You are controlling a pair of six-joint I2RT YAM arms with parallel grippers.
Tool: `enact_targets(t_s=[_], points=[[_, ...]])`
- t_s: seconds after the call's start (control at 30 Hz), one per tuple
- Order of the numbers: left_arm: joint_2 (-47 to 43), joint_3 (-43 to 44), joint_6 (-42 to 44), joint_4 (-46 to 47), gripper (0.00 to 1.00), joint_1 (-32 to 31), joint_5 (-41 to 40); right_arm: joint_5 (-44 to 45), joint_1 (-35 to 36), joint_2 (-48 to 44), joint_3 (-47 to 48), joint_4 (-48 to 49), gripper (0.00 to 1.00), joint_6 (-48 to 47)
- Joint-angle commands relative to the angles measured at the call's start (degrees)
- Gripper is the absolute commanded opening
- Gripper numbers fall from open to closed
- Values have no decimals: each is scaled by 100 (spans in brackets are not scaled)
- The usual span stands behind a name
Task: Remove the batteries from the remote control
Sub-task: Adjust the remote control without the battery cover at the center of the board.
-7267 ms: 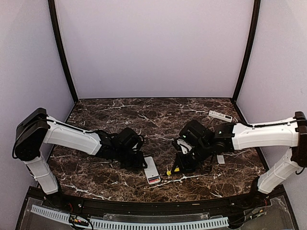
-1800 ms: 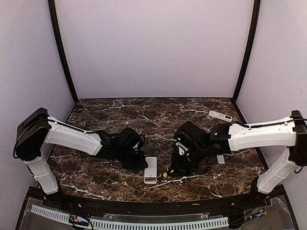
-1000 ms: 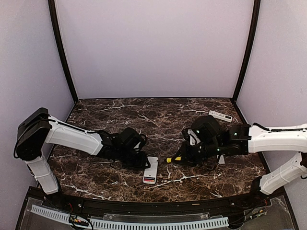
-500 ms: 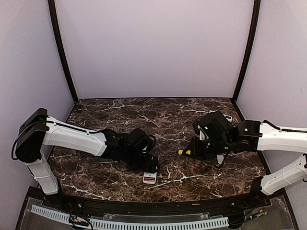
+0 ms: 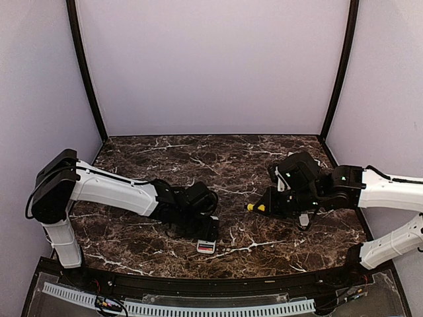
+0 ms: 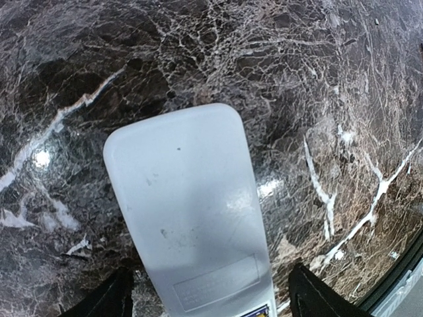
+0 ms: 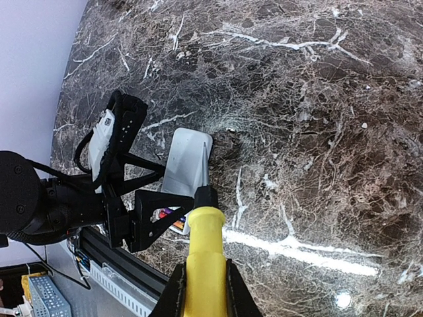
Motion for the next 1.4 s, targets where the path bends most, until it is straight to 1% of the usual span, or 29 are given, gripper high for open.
enact_targets(t_s=[0.0,0.03,0.17,0.27,0.37,0.53,0.7,0.77,0.8,0.87,0.97,1.1,1.27,1.37], points=[[103,84,248,-194,76,-37,-64,100,-27,-65,-41,141,0,-37],[111,95,335,-210,72,-38,-96,100,-26,-61,-40,134,0,-29],[166,104,641,-265,64,-52,-204,125,-32,-80,-64,122,0,-4],[223,145,916,-283,61,-48,-240,135,-27,-74,-66,129,0,16],[248,159,1415,-144,59,-62,-130,133,-30,-42,-58,122,0,24],[276,198,2258,396,59,-65,402,158,-31,0,-19,32,0,25],[396,297,2652,774,61,-67,807,264,-25,-101,-2,-206,0,58],[415,307,2726,829,65,-65,863,284,-31,-148,-17,-261,0,60],[416,320,2730,822,70,-65,811,292,-33,-160,-21,-275,0,60],[377,329,2693,765,75,-65,618,265,-27,-162,-14,-309,0,7],[113,181,2497,722,79,-59,341,144,-30,-102,25,-348,0,-214],[-443,-258,1846,726,80,-36,258,-142,-16,-14,110,-317,0,-696],[-1228,-1078,939,749,78,137,480,-578,21,186,224,-165,0,-1291],[-1525,-1588,252,772,71,224,717,-853,96,426,320,-23,0,-1551]])
